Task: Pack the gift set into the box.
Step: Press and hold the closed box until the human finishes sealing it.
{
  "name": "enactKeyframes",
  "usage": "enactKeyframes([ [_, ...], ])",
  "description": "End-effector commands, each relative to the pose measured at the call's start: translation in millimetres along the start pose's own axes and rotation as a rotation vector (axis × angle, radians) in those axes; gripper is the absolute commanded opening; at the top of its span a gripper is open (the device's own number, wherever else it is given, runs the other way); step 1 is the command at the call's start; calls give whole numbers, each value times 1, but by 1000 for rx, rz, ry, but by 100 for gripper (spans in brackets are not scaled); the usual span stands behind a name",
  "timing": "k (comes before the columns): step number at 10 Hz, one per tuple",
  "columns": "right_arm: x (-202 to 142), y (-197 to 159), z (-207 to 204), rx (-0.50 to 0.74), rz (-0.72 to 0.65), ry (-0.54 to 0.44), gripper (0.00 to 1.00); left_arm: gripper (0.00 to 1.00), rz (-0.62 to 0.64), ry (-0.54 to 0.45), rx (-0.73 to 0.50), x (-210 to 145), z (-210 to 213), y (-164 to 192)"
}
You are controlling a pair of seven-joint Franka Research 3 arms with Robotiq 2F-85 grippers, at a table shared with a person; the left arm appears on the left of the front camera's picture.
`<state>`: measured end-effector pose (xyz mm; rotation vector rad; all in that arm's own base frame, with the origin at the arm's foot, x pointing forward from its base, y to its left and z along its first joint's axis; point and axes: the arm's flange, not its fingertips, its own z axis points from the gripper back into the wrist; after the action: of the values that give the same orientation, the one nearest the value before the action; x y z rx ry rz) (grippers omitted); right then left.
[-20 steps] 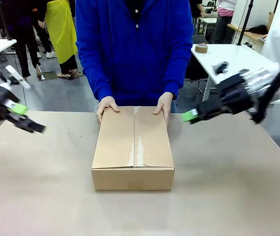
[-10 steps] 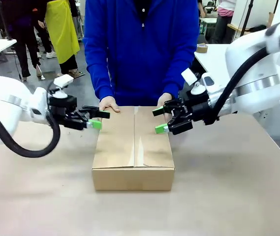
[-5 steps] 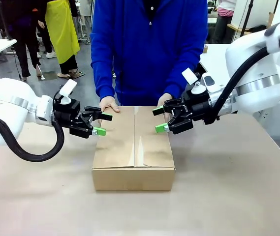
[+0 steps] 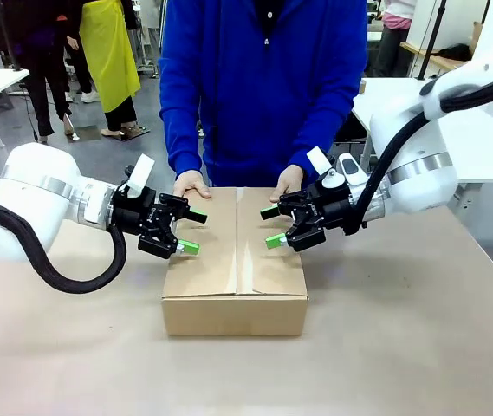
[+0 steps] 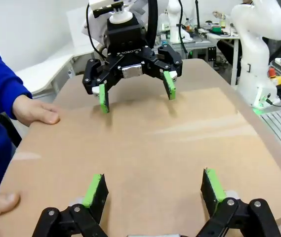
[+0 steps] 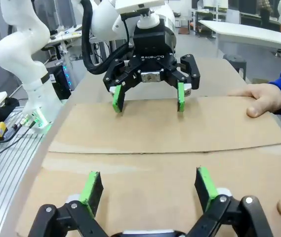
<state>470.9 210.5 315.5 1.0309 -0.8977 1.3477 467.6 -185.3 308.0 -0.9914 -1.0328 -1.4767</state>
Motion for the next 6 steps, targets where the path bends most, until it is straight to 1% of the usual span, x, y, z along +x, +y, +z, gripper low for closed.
enactKeyframes([
  [1, -7, -15, -13, 2, 64, 14, 100, 100, 2, 40, 30, -9, -8, 5],
  [2, -13, -19, -15, -19, 75, 36, 100, 100, 20, 53, 35, -12, -9, 9],
  [3, -16, -19, -14, -17, 107, 30, 100, 100, 46, 81, 29, -15, -8, 13],
  [4, -18, -18, -10, -32, 108, 54, 100, 100, 50, 89, 41, -16, -8, 13],
  [5, -22, -17, -4, -27, 66, 80, 100, 100, 36, 101, 52, -16, -8, 13],
  [6, -23, -16, 0, -46, 38, 88, 100, 100, 30, 127, 89, -16, -7, 14],
])
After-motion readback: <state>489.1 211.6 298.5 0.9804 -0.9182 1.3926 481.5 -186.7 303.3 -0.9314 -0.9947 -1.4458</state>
